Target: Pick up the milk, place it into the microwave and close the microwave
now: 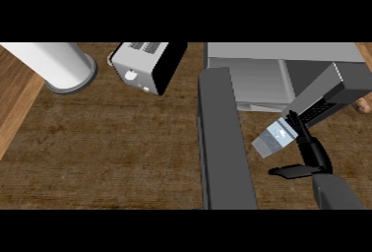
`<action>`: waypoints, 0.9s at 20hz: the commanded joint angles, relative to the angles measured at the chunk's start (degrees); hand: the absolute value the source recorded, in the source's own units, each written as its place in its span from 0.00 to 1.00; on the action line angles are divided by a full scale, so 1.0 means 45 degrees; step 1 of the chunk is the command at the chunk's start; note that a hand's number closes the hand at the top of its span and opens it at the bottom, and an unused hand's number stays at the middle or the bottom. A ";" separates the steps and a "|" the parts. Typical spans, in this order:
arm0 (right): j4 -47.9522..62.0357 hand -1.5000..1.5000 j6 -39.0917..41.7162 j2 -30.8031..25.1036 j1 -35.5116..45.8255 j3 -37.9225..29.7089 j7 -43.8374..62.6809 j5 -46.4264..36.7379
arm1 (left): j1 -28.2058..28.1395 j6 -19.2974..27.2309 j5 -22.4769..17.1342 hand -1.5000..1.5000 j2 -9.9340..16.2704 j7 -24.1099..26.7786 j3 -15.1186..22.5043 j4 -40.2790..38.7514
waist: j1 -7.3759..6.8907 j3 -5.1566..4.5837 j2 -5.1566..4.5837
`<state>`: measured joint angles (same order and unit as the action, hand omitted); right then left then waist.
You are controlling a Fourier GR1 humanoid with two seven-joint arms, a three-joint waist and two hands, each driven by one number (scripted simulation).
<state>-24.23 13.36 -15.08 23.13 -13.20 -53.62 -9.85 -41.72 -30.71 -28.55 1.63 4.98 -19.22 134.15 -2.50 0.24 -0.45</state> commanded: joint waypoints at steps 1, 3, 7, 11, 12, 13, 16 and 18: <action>0.1214 0.00 0.0800 0.0086 0.0647 -0.0268 -0.1268 0.0205 | -0.0223 -0.0196 -0.1398 0.00 0.0106 -0.0243 -0.0055 0.0971 | -0.0036 0.0011 -0.0036; 0.1375 0.00 0.0709 0.0400 0.0527 -0.0202 -0.1367 0.0196 | -0.0663 -0.0109 -0.1620 0.00 -0.0121 -0.0317 0.0047 0.1615 | -0.0074 0.0016 -0.0022; 0.1766 1.00 0.1068 0.0758 0.0785 -0.0015 -0.1832 0.0123 | -0.0537 -0.0580 -0.1465 0.00 -0.0049 0.0068 -0.0010 0.0561 | -0.0059 0.0008 -0.0030; 0.1940 1.00 0.1639 0.0225 0.1332 0.0183 -0.1801 -0.0032 | -0.0397 0.0049 -0.1710 0.00 0.0187 -0.0629 0.0056 0.1445 | -0.0073 0.0028 -0.0078; 0.1834 1.00 0.1398 0.0549 0.1213 0.0246 -0.2255 -0.0054 | 0.0019 0.0062 -0.1748 0.00 0.0336 -0.0462 -0.0147 0.0767 | 0.0012 0.0018 -0.0072; 0.1882 1.00 0.0997 0.0370 0.1743 0.0059 -0.1859 0.0049 | -0.0283 0.0018 -0.2083 0.00 0.0499 -0.0725 -0.0090 0.1197 | -0.0188 0.0040 -0.0120; 0.1843 1.00 0.1240 0.0976 0.1410 0.0218 -0.2394 0.0064 | -0.0197 -0.0343 -0.1450 0.00 0.0121 0.0033 -0.0151 0.0487 | -0.0028 0.0006 -0.0034; 0.1842 1.00 0.1586 0.1085 0.1694 0.0077 -0.2309 0.0323 | -0.0234 -0.0037 -0.1538 0.00 0.0086 -0.0325 0.0106 0.0924 | -0.0113 0.0032 -0.0096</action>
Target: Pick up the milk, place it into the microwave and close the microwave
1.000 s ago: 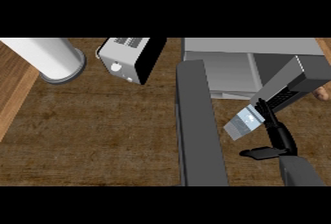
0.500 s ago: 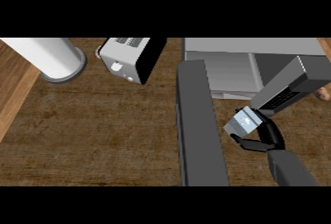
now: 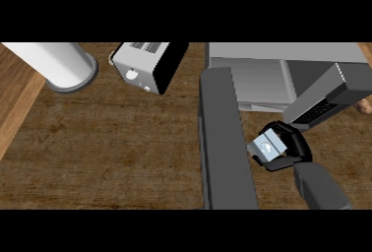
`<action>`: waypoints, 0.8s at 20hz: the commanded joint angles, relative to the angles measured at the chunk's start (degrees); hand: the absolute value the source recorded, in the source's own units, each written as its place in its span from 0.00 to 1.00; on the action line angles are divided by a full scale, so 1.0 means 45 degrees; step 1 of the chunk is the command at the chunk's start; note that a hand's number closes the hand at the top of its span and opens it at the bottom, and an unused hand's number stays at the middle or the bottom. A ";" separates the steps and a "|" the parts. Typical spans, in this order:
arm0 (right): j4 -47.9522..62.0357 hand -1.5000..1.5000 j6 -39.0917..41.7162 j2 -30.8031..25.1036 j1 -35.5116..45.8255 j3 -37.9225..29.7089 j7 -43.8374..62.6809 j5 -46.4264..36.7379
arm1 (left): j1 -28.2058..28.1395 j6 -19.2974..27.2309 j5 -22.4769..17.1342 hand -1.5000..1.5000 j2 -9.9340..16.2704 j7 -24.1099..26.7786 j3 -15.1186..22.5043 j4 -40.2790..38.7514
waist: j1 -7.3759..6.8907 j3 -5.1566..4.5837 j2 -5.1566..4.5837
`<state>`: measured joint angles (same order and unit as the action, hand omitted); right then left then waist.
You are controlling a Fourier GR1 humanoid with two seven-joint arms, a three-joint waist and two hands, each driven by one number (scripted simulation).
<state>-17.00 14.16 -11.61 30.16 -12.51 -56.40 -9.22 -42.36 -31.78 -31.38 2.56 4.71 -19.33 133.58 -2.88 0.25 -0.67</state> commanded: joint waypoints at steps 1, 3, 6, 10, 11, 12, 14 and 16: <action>0.0220 1.00 0.0880 0.0310 -0.0130 0.0063 -0.1884 -0.0011 | -0.0403 -0.0129 -0.0860 0.00 -0.0323 -0.0061 0.0189 0.1094 | 0.0077 0.0001 0.0031; 0.0382 1.00 0.0239 0.0153 -0.0639 -0.0235 -0.2268 0.0160 | -0.0406 -0.0228 -0.1138 0.00 0.0094 -0.0184 -0.0195 0.0911 | 0.0154 0.0001 0.0019; 0.0554 1.00 -0.1740 0.0445 -0.0741 -0.0709 -0.2001 0.0352 | -0.0314 -0.0435 -0.0704 0.00 -0.0441 0.0235 0.0190 0.0524 | 0.0159 -0.0002 0.0008; 0.0711 1.00 -0.2075 0.0737 -0.0220 -0.0681 -0.1883 0.0240 | -0.0249 -0.0316 -0.1307 0.00 -0.0059 0.0043 -0.0333 0.0677 | 0.0135 -0.0004 0.0006; 0.0525 1.00 -0.2420 0.1112 -0.0162 -0.0453 -0.1702 0.0061 | -0.0342 -0.0415 -0.2016 0.00 0.0424 -0.0101 -0.0923 0.0531 | 0.0231 -0.0021 0.0061; 0.0507 1.00 -0.2397 0.0940 -0.0460 -0.0436 -0.2249 -0.0028 | -0.0346 0.0127 -0.2101 0.00 0.0386 -0.0655 -0.0584 0.1121 | 0.0234 -0.0007 0.0025; 0.0669 1.00 -0.2899 0.0985 0.0062 -0.0430 -0.1792 -0.0142 | -0.0235 -0.0344 -0.1188 0.00 -0.0023 -0.0348 -0.0210 0.0711 | 0.0220 -0.0017 0.0037; 0.0639 1.00 -0.3167 0.0900 0.0511 -0.0538 -0.1598 -0.0128 | -0.0122 -0.0353 -0.2008 0.00 0.0567 -0.0408 -0.0929 0.0270 | 0.0194 -0.0019 0.0035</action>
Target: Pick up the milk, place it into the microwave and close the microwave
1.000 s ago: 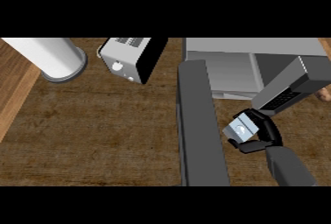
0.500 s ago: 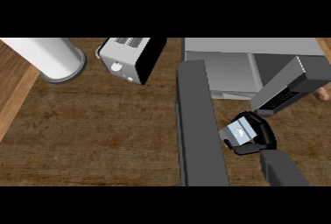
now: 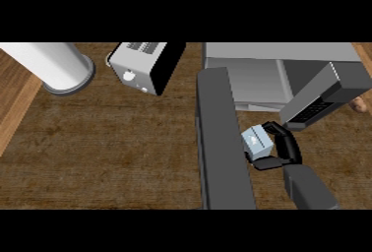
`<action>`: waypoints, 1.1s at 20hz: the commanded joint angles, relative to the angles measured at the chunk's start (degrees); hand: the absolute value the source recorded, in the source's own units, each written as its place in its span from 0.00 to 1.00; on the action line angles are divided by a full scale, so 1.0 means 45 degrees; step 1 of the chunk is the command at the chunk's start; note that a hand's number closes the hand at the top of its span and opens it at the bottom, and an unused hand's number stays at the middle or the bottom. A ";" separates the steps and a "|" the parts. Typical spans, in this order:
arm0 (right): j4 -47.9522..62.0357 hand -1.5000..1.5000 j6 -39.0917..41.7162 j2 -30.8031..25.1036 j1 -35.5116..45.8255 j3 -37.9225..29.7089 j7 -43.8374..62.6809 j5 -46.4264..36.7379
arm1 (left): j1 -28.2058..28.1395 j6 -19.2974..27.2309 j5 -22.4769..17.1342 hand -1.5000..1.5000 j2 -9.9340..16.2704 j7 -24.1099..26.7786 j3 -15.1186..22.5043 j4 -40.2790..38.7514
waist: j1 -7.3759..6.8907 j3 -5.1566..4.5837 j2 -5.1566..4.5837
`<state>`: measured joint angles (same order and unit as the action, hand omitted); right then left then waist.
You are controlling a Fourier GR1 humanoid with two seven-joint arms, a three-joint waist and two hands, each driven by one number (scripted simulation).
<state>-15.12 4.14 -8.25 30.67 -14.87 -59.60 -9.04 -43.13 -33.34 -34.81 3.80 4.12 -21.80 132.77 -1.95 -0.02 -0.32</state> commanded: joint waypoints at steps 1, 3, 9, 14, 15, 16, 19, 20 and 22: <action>-0.0081 1.00 -0.1328 0.0328 0.0921 0.0018 -0.0218 -0.0170 | 0.0521 0.0134 -0.1037 0.00 0.0260 -0.0261 -0.0271 0.0118 | 0.0092 0.0028 -0.0012; 0.0027 1.00 -0.1279 0.0256 0.1361 -0.0182 -0.0035 -0.0022 | 0.0058 -0.0251 -0.1162 0.00 0.0024 -0.0183 -0.0301 0.0008 | 0.0019 0.0028 -0.0011; 0.0619 1.00 -0.0868 -0.0913 0.2976 -0.0441 0.1247 -0.0001 | -0.0079 -0.0188 -0.1241 0.00 -0.0095 -0.0407 -0.0360 0.0796 | -0.0187 0.0037 -0.0065; 0.1273 1.00 -0.1318 -0.0966 0.3879 -0.0547 0.1695 -0.0099 | 0.1386 0.0427 -0.1372 0.00 0.0759 -0.0821 -0.0633 -0.0027 | -0.0381 0.0059 -0.0277; 0.1369 1.00 -0.1218 -0.1310 0.4093 -0.0498 0.2094 -0.0180 | 0.0478 0.0210 -0.1113 0.00 0.0235 -0.0911 -0.0302 0.0928 | -0.0484 0.0059 -0.0220; 0.1431 1.00 -0.1111 -0.1620 0.4413 -0.0637 0.2404 -0.0077 | 0.0682 0.0048 -0.1254 0.00 0.0370 -0.0724 -0.0404 0.0427 | -0.0616 0.0063 -0.0282; 0.1593 1.00 -0.0939 -0.1955 0.4847 -0.0489 0.2735 -0.0284 | 0.1075 0.0328 -0.1287 0.00 0.0544 -0.1044 -0.0172 0.0521 | -0.0728 0.0077 -0.0384; 0.1655 1.00 -0.1573 -0.1587 0.5124 -0.0529 0.3008 -0.0280 | 0.1428 0.0235 -0.0719 0.00 0.0316 -0.0801 -0.0010 0.0089 | -0.0652 0.0060 -0.0355; 0.1671 1.00 -0.1578 -0.2054 0.5179 -0.0454 0.2955 -0.0419 | 0.1858 0.0234 -0.0965 0.00 0.0613 -0.0670 -0.0258 -0.0151 | -0.0778 0.0071 -0.0477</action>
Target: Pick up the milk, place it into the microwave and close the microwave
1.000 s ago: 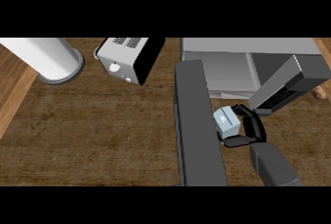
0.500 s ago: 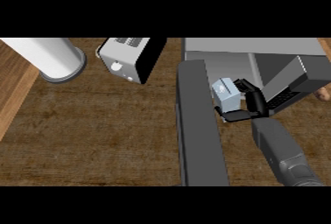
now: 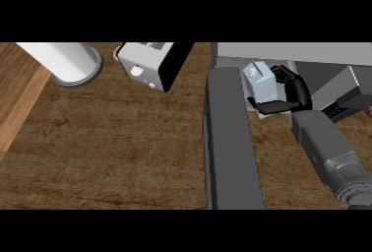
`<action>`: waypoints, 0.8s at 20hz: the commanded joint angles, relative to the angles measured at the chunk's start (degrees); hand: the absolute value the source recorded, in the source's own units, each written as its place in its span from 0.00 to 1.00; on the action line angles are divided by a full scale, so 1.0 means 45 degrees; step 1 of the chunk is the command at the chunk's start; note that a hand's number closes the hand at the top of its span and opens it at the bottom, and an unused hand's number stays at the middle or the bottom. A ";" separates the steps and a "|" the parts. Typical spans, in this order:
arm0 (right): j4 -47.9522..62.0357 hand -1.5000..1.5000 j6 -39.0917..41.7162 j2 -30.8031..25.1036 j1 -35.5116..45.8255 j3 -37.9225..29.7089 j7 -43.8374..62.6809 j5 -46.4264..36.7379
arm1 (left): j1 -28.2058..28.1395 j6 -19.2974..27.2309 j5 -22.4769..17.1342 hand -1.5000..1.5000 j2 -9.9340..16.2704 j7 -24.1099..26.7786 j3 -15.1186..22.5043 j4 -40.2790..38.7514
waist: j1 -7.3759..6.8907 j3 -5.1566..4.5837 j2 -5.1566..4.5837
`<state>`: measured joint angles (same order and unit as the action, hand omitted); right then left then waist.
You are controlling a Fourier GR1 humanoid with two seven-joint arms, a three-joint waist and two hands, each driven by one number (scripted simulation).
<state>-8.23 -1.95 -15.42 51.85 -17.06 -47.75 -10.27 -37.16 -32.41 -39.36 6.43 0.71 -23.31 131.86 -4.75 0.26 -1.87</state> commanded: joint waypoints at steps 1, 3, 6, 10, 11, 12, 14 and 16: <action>0.0213 1.00 -0.1238 0.0042 0.0510 0.0325 0.0423 -0.0489 | 0.0721 0.0406 0.0088 0.00 0.0075 -0.0140 0.0059 0.0171 | -0.0072 0.0003 -0.0095; 0.0197 1.00 -0.1916 -0.0544 0.0517 0.0338 0.0433 -0.0617 | 0.0486 -0.0002 -0.0178 0.00 0.0248 -0.0022 -0.0072 0.0231 | -0.0431 0.0014 -0.0201; 0.0204 1.00 -0.2508 -0.0755 0.0958 0.0235 0.0746 -0.0603 | 0.0886 0.0411 -0.0573 0.00 0.0556 -0.0319 -0.0136 0.0285 | -0.0488 0.0038 -0.0324; 0.0448 1.00 -0.3119 -0.0915 0.1374 0.0300 0.1380 -0.0769 | 0.1200 0.0241 -0.0237 0.00 0.0383 -0.0143 0.0085 -0.0389 | -0.0633 0.0018 -0.0420; 0.0434 1.00 -0.3174 -0.1189 0.1235 0.0305 0.1228 -0.0803 | 0.1200 0.0122 -0.0400 0.00 0.0558 -0.0216 0.0101 -0.0265 | -0.0693 0.0034 -0.0484; 0.0494 1.00 -0.3100 -0.1302 0.1200 0.0215 0.1277 -0.0727 | 0.1105 0.0119 -0.0406 0.00 0.0575 -0.0244 0.0034 -0.0204 | -0.0753 0.0042 -0.0469; 0.0502 1.00 -0.3462 -0.1255 0.1492 0.0224 0.1516 -0.0768 | 0.1490 0.0267 -0.0235 0.00 0.0659 -0.0255 0.0070 -0.0099 | -0.0863 0.0056 -0.0584; 0.0497 1.00 -0.3784 -0.1303 0.1608 0.0254 0.1570 -0.0833 | 0.1526 0.0221 -0.0319 0.00 0.0760 -0.0319 0.0062 -0.0281 | -0.1002 0.0052 -0.0643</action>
<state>-6.17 -16.72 -20.48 57.91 -15.94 -41.67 -13.67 -31.44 -31.58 -40.85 9.40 -0.43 -23.37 130.72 -8.36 0.44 -4.17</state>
